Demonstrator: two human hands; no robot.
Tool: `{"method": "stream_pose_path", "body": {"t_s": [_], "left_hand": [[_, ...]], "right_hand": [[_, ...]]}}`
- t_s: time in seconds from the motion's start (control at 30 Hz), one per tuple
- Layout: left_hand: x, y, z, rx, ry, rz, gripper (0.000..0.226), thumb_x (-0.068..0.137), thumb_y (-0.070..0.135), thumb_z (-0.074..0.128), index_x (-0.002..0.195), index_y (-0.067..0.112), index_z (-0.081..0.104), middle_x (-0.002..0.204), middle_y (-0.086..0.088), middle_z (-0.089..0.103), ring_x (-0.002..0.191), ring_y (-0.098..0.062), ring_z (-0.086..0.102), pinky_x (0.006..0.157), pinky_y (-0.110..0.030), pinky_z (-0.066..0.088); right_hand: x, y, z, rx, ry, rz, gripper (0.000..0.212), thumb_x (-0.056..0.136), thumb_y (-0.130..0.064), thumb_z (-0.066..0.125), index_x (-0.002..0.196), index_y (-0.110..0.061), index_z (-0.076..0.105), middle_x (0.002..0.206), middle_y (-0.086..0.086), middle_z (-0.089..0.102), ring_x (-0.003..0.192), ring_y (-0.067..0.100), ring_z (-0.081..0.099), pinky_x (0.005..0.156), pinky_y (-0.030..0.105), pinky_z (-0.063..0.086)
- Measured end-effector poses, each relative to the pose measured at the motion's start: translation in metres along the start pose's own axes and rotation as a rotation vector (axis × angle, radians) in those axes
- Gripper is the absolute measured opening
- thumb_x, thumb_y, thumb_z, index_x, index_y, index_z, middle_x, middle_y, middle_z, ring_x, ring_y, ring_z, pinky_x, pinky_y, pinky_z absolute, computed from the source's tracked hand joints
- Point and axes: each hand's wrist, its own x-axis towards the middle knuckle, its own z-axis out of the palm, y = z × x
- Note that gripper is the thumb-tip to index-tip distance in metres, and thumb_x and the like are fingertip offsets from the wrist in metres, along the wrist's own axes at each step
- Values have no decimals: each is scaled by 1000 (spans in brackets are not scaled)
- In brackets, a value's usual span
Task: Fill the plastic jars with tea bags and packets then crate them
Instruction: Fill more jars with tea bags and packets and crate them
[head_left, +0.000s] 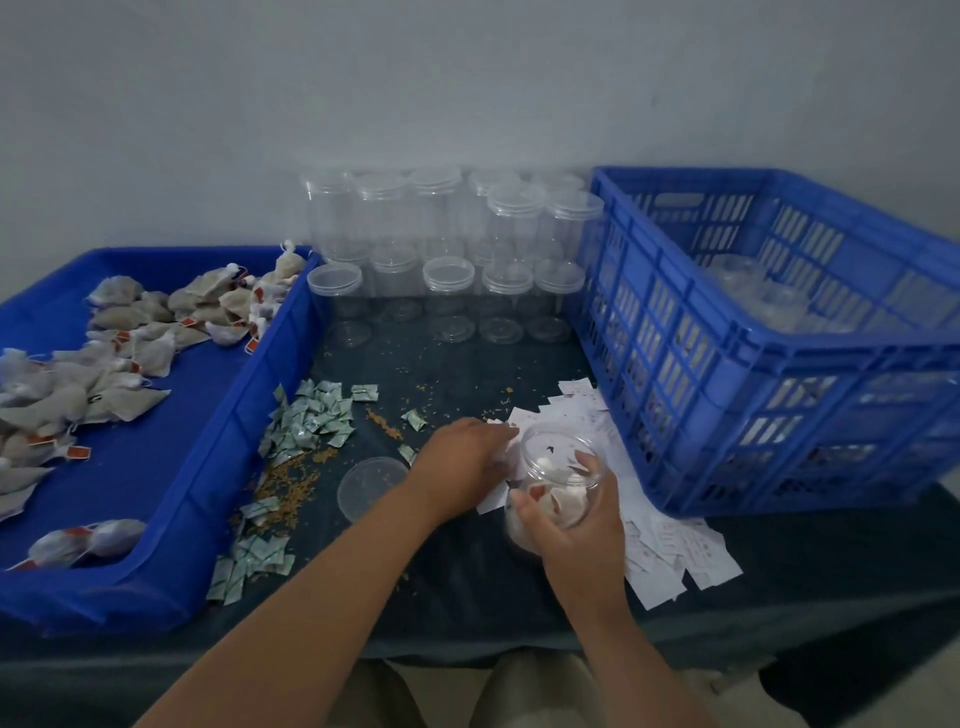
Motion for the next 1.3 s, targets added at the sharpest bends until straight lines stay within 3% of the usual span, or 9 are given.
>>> {"method": "stream_pose_path", "body": {"t_s": [0.2,0.53,0.67,0.8,0.9,1.0,1.13,1.23,1.3], "left_hand": [[8,-6,5,257,-77,58,3,90,24,61,90,26,63,89,-1,73,81,-27,70,70,-31,47],[-9,-9,-1,-322,222,-188,20,98,28,71,87,15,82,85,0,76,80,-17,69,71,-38,55],[-12,-1,-20,-618,514,-359,10,94,26,78,102,27,85,98,20,79,91,7,71,86,-20,56],[-27,16,-48,-459,649,69,15,99,26,75,112,26,83,100,20,78,97,-1,70,87,-21,53],[-38,25,-54,-291,383,322,25,108,35,59,121,27,79,109,16,78,111,-2,66,100,-31,47],[-50,26,-51,-518,308,152,41,112,45,39,129,32,74,123,21,73,124,2,61,104,-22,46],[-62,-10,-46,-448,419,-297,38,106,44,54,141,34,61,131,24,67,123,4,59,104,-24,50],[-83,-52,-32,92,-39,-630,78,103,64,46,163,17,30,169,-14,29,156,-33,25,126,-48,28],[-99,-66,-18,175,-184,-733,86,100,76,35,163,19,27,174,-19,8,160,-41,5,127,-54,16]], "right_hand": [[-2,0,0,-39,-53,-20,79,62,-64,87,130,-48,50,117,-39,65,106,-12,66,81,1,46],[-4,1,3,-88,-104,-59,87,63,-67,87,138,-43,48,125,-40,60,115,-13,61,87,1,43],[-4,1,4,-95,-100,-65,85,63,-68,87,135,-48,47,125,-43,59,114,-16,60,86,-1,42],[-5,-2,5,-121,-94,-83,76,65,-70,85,128,-61,44,123,-40,61,110,-15,63,83,0,44],[-6,-4,5,-129,-112,-103,78,70,-72,87,135,-54,47,122,-28,67,106,-6,69,79,7,52],[-5,-4,4,-125,-121,-118,76,70,-66,89,133,-51,49,123,-30,66,107,-8,68,80,4,49],[-6,-1,3,-96,-136,-111,82,65,-65,88,134,-47,48,127,-38,60,119,-15,60,89,0,43],[-7,1,2,-100,-156,-100,91,62,-69,87,139,-41,47,129,-42,57,120,-16,58,90,-1,42],[-7,2,2,-99,-171,-109,92,62,-68,87,140,-41,47,129,-42,57,119,-16,58,88,-1,43]]}}
